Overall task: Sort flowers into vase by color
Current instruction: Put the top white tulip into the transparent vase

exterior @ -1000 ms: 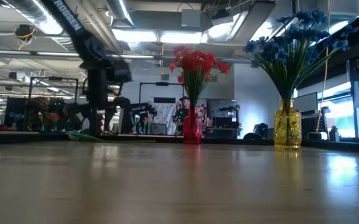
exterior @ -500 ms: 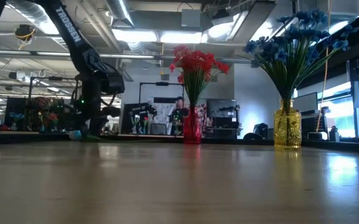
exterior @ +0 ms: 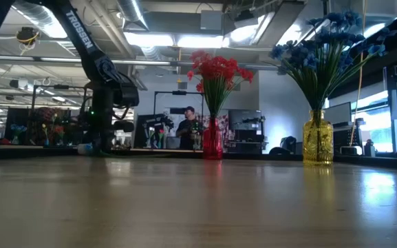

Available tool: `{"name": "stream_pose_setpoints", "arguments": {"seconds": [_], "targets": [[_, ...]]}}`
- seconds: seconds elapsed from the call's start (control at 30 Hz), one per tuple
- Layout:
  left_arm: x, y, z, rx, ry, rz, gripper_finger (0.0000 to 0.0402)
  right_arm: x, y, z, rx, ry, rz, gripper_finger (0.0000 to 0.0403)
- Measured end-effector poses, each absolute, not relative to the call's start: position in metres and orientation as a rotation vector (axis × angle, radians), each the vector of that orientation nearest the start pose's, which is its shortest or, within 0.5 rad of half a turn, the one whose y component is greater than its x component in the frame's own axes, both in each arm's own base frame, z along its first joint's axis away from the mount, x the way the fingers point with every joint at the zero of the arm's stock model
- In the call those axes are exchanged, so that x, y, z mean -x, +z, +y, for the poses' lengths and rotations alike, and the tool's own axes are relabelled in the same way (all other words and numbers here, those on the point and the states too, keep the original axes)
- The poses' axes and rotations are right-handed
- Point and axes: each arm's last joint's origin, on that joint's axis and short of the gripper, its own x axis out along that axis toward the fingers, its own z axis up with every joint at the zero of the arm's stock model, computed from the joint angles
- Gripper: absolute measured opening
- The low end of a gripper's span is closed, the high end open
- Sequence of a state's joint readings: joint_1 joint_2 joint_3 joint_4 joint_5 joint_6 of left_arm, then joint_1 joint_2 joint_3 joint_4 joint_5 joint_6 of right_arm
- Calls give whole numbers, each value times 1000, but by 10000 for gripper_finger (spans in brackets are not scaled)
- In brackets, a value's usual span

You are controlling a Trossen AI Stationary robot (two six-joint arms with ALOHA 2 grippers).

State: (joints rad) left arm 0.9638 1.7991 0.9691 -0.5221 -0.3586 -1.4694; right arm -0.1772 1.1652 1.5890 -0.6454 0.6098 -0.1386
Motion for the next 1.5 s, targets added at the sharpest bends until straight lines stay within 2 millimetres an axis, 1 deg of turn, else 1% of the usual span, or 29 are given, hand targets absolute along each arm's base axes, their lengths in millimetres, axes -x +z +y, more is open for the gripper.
{"name": "stream_pose_setpoints", "arguments": {"seconds": [0.03,0.1,0.17,0.27,0.33,0.5,0.6,0.73,0.8,0.87,0.97,1.07,1.17,1.23,1.3,1.4,1.5], "targets": [[-168,130,259,1449,1963,331,13,-197,480,-52,181,-766,286,280],[-170,135,253,1467,1928,367,12,-197,480,-52,182,-761,293,280],[-175,146,247,1446,1859,386,10,-198,480,-51,175,-721,285,280],[-184,172,237,1356,1761,340,5,-201,482,-50,162,-642,253,280],[-194,193,222,1276,1683,312,4,-205,483,-48,153,-569,228,280],[-221,252,168,1079,1390,179,3,-220,485,-46,137,-391,157,280],[-234,285,127,922,1177,119,3,-230,486,-45,123,-307,112,280],[-246,318,71,719,885,60,2,-245,484,-41,14,-132,76,280],[-249,332,46,646,747,27,2,-252,481,-35,-43,-41,73,280],[-253,340,23,602,627,1,2,-259,477,-27,-69,0,95,280],[-255,346,-8,554,471,-1,2,-272,468,-9,-97,17,137,280],[-253,348,-35,514,375,6,2,-282,457,11,-112,12,211,280],[-249,352,-58,464,321,-7,2,-287,446,30,-176,-33,280,280],[-246,357,-70,452,267,-40,2,-291,440,40,-223,-58,309,280],[-245,359,-80,460,223,-66,2,-298,437,49,-271,-54,298,280],[-248,356,-92,426,182,-55,2,-315,434,59,-325,-19,231,280],[-255,349,-101,415,151,-43,2,-338,427,68,-343,19,167,280]]}}
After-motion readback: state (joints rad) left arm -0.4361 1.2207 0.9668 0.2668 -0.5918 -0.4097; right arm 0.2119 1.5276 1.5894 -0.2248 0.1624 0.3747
